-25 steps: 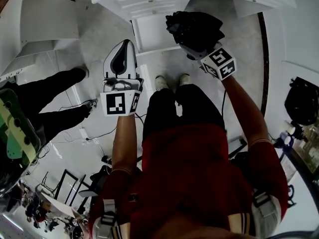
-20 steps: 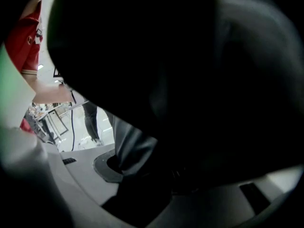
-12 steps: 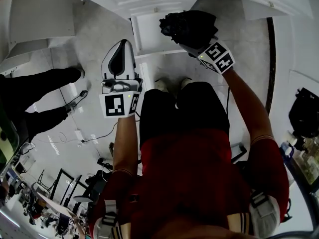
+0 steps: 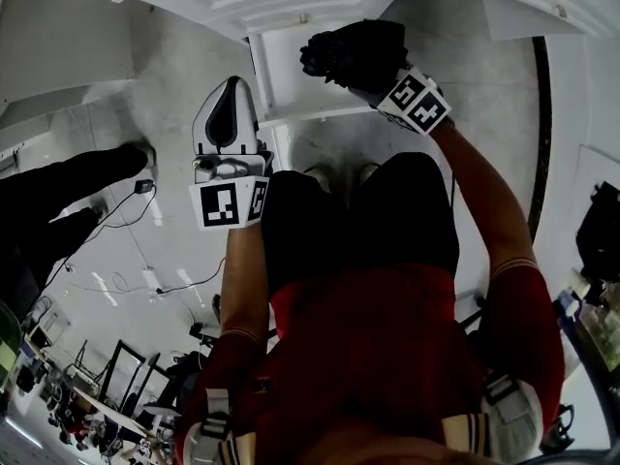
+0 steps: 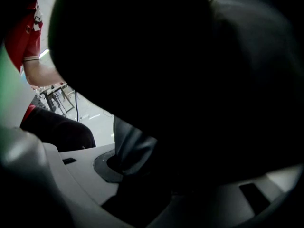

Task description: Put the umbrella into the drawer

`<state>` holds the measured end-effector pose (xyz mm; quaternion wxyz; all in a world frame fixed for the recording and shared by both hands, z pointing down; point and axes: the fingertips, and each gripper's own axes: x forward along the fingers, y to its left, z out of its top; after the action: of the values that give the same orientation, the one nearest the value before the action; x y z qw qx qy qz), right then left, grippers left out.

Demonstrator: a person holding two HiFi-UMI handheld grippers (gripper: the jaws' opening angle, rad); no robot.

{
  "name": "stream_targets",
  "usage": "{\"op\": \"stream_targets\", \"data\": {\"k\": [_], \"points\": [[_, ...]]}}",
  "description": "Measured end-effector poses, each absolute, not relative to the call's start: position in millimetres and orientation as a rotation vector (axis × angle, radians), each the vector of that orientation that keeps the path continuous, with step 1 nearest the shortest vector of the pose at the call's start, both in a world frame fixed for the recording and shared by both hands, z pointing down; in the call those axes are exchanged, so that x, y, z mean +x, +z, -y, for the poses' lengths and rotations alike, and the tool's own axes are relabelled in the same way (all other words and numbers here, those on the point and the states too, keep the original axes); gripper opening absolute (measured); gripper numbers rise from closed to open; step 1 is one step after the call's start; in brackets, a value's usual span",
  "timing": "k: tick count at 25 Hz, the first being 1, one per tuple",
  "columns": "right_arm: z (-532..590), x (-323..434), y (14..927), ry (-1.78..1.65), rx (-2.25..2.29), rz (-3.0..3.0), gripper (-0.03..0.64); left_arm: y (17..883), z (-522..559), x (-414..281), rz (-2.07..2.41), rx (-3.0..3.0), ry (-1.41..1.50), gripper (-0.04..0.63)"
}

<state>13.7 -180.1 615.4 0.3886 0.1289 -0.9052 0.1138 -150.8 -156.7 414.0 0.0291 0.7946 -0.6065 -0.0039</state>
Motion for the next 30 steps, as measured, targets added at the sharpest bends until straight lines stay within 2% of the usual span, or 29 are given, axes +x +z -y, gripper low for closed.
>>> {"op": "stream_targets", "data": {"k": [17,30], "points": [[190.4,1.9,779.6,0.315,0.238,2.099,0.236,531.7,173.9,-154.5,1.974,2.480,-0.059,0.006],[205.4,-1.9,850.9,0.444,0.274,1.956,0.236,582.2,172.5,-157.4,2.004,2.505,-0.142,0.006]]}}
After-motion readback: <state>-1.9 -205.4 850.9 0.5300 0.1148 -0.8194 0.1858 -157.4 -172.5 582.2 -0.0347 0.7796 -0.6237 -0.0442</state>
